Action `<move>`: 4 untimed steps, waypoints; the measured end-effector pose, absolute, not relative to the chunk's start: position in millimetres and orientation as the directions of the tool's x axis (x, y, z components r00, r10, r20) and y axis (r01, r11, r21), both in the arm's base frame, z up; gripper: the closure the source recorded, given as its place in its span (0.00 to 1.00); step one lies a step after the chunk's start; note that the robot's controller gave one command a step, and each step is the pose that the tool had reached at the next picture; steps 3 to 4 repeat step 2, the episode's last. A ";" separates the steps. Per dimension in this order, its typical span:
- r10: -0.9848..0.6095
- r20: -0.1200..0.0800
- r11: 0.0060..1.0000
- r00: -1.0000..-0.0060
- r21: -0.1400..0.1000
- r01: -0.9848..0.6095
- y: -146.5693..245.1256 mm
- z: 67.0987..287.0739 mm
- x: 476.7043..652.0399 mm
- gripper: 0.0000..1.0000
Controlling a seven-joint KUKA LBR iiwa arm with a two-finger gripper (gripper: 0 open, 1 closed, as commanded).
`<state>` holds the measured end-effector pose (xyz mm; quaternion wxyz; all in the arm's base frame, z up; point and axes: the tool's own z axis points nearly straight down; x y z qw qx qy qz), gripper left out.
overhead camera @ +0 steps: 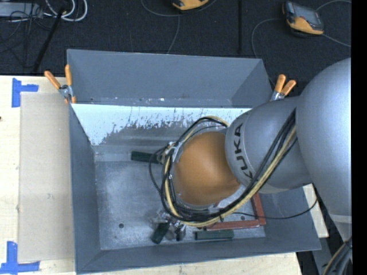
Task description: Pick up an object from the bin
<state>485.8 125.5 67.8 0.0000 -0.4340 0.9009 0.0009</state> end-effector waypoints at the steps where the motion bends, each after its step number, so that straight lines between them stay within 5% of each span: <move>1: -0.780 -0.005 0.625 -0.625 -0.003 -0.780 126.7 171.5 487.4 1.00; 4: -0.778 -0.001 0.628 -0.628 0.000 -0.778 127.6 183.9 487.9 1.00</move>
Offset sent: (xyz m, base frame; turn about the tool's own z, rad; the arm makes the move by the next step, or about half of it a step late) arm 0.0000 0.0000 0.1010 0.0000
